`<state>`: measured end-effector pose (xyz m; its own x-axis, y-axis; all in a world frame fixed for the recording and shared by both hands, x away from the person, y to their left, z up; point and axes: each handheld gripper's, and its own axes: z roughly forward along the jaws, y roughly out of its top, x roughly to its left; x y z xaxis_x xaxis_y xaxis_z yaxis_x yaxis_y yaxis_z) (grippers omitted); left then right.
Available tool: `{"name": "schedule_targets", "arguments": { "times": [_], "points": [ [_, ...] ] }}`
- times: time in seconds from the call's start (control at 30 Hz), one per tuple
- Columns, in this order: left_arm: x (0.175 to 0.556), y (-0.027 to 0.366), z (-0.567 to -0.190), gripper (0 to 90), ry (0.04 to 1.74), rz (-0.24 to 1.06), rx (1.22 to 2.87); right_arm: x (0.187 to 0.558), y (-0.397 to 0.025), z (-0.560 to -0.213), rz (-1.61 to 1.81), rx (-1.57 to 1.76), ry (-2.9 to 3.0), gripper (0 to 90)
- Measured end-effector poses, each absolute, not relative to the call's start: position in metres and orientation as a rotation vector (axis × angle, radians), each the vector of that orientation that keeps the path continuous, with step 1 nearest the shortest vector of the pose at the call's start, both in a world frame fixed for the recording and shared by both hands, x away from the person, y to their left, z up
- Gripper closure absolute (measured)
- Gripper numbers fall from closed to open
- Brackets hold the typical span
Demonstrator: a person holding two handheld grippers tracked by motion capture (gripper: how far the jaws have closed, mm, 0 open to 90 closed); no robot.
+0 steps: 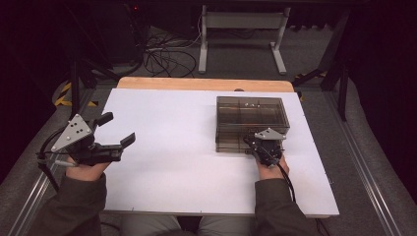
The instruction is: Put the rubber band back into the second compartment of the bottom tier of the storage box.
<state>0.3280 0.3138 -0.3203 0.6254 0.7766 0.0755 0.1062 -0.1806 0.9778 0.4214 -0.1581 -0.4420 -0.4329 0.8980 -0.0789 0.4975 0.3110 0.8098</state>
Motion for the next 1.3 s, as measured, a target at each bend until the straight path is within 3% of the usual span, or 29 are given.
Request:
{"name": "schedule_targets", "arguments": {
  "times": [0.2, 0.57, 0.97, 1.3],
  "points": [
    [0.328, 0.314, -0.32, 6.2, 0.736, 0.708, 1.668, 0.422, -0.16, -0.443, 1.004, 1.24, 2.054, 82.1],
    [0.328, 0.316, -0.32, 6.3, 0.738, 0.708, 1.662, 0.417, -0.158, -0.443, 1.04, 1.244, 2.042, 70.1],
    [0.327, 0.316, -0.319, 6.4, 0.738, 0.709, 1.661, 0.408, -0.17, -0.439, 1.185, 1.299, 1.967, 65.9],
    [0.327, 0.316, -0.32, 6.5, 0.736, 0.71, 1.661, 0.412, -0.174, -0.444, 1.186, 1.369, 1.923, 49.0]
  ]
}}
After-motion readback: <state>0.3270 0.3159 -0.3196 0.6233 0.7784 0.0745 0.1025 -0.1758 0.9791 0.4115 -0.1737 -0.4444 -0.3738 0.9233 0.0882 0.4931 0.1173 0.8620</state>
